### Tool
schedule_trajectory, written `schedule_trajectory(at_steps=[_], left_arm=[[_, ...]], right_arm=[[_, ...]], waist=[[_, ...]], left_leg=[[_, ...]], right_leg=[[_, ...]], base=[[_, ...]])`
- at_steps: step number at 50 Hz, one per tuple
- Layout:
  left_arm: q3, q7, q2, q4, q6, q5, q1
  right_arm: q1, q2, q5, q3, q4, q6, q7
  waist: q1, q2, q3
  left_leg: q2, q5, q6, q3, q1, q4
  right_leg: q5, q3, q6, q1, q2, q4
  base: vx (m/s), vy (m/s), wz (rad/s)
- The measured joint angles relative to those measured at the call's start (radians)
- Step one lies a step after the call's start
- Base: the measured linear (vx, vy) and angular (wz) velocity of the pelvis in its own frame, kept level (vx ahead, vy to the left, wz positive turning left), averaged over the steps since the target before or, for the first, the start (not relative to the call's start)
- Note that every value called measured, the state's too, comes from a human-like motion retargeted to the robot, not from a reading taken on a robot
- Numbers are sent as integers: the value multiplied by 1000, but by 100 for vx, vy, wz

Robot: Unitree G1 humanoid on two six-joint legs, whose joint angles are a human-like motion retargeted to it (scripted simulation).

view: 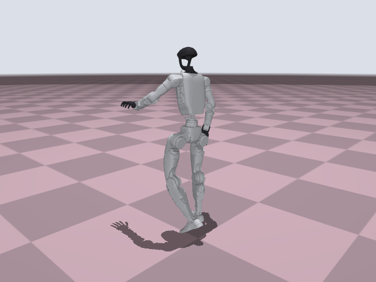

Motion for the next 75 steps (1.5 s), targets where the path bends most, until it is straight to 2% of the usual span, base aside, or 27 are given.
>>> schedule_trajectory(at_steps=[5, 10, 15, 19, 22, 25, 28, 31, 34, 37, 40, 42, 45, 48, 50, 53, 55, 57, 60, 62, 66, 70, 75], left_arm=[[29, 9, 110, -211, 0, -33, -72], [86, 18, 224, -376, 23, -62, -124], [155, 53, 298, -475, 71, -80, -205], [209, 83, 311, -515, 101, -86, -279], [230, 98, 302, -528, 107, -85, -321], [226, 92, 280, -519, 98, -75, -351], [190, 72, 239, -472, 88, -65, -365], [115, 53, 173, -359, 72, -65, -359], [5, 18, 90, -161, 49, -57, -341], [-111, -37, 9, 76, 37, -19, -312], [-177, -80, -47, 261, 39, 24, -243], [-179, -89, -74, 340, 34, 46, -188], [-154, -88, -94, 391, 22, 87, -113], [-151, -70, -96, 383, 12, 95, -71], [-166, -56, -97, 373, 8, 79, -61], [-191, -42, -102, 375, 2, 54, -69], [-195, -43, -112, 382, -3, 56, -67], [-190, -46, -123, 385, -9, 64, -58], [-174, -44, -135, 363, -12, 55, -31], [-154, -37, -139, 327, -10, 41, -2], [-115, -32, -124, 207, -13, 18, 65], [-129, -26, -64, 31, -27, -23, 96], [-83, 2, 33, -190, -26, -79, 51]], right_arm=[[-58, -22, 31, 48, 21, 26, -4], [-176, -33, 52, 98, 49, 49, -10], [-269, -44, 109, 69, -8, 51, -11], [-300, -48, 125, 47, -73, 49, 4], [-303, -45, 116, 59, -99, 37, 24], [-290, -35, 91, 86, -98, 26, 47], [-261, -17, 56, 109, -74, 27, 58], [-214, 4, 33, 118, -43, 23, 45], [-150, 22, 23, 114, -25, 7, 41], [-90, 31, 18, 107, -27, -9, 58], [-50, 36, 7, 109, -33, -24, 61], [-32, 39, -6, 103, -32, -36, 55], [-8, 39, -29, 84, -26, -54, 47], [15, 29, -29, 66, -23, -61, 31], [28, 23, -25, 59, -18, -56, 19], [38, 26, -34, 52, 3, -34, 13], [47, 31, -48, 49, 19, -25, 23], [47, 35, -58, 43, 35, -22, 38], [38, 30, -56, 26, 52, -16, 47], [28, 23, -50, 11, 58, -10, 36], [5, 11, -27, -18, 53, 1, -6], [-17, -7, 36, -20, 9, 9, -33], [-115, -36, 87, 35, -4, 23, -44]], waist=[[96, -16, -12], [155, -21, -13], [170, -8, -9], [178, 12, -5], [184, 27, -5], [188, 33, -6], [184, 15, -7], [161, -3, 6], [125, -4, 29], [88, -10, 39], [50, -24, 46], [30, -32, 53], [6, -36, 63], [-12, -38, 73], [-26, -48, 80], [-46, -75, 91], [-57, -91, 89], [-65, -90, 80], [-75, -66, 57], [-77, -43, 40], [-60, -9, 10], [-19, 5, -25], [43, 4, -38]], left_leg=[[38, -79, 30, 81, -175, 318], [50, -115, 26, 135, -260, 312], [50, -82, 16, 156, -280, 45], [65, 31, 23, 205, -225, -314], [65, 96, -2, 218, -160, -589], [70, 155, -34, 223, -100, -748], [68, 183, -24, 230, -58, -766], [66, 135, -16, 220, -10, -736], [80, 88, -21, 199, 51, -715], [96, 57, -20, 190, 91, -701], [106, 20, -18, 194, 116, -684], [111, -4, -20, 200, 133, -676], [115, -36, -28, 212, 157, -675], [105, -65, -38, 213, 172, -678], [84, -86, -42, 204, 181, -678], [38, -124, -44, 176, 204, -674], [8, -151, -42, 156, 229, -673], [-9, -169, -39, 138, 254, -671], [-18, -180, -34, 115, 282, -649], [-14, -170, -30, 104, 286, -600], [5, -76, -10, 79, 233, -372], [14, 50, 6, 29, 55, 1], [44, -36, 29, 72, -152, 323]], right_leg=[[-55, 41, -13, 77, -28, -7], [-95, 93, -12, 131, -44, 7], [-138, 110, 10, 173, -48, 32], [-169, 114, 21, 215, -32, 36], [-194, 120, 28, 251, -13, 37], [-217, 131, 26, 283, 2, 54], [-212, 142, 13, 294, -5, 103], [-165, 146, -20, 295, -12, 199], [-83, 136, -107, 251, -5, 391], [-26, 114, -213, 120, -12, 670], [-61, 84, -270, -17, -29, 872], [-103, 66, -275, -85, -23, 909], [-135, 23, -258, -156, -1, 839], [-124, -48, -207, -181, 20, 626], [-68, -86, -152, -179, 33, 427], [68, -84, -44, -158, 55, 99], [112, -41, 32, -154, 60, -42], [127, 12, 65, -149, 64, -99], [176, 47, 48, -131, 57, -86], [171, 37, 22, -108, 43, -57], [61, 30, -11, -47, 12, 14], [-10, 30, -29, 16, -20, 40], [-64, 34, -35, 98, -50, 19]], base=[[45, -7, -44], [42, 0, -58], [42, 6, -28], [43, 10, -17], [47, 15, -28], [49, 19, -34], [49, 22, -21], [50, 25, 11], [48, 25, 32], [43, 21, 17], [40, 16, -6], [38, 14, -15], [37, 12, -14], [36, 9, 6], [38, 7, 35], [43, 4, 55], [49, 1, 57], [53, 1, 50], [58, 0, 44], [61, -3, 35], [60, -8, 19], [53, -9, 6], [46, -3, -4]])
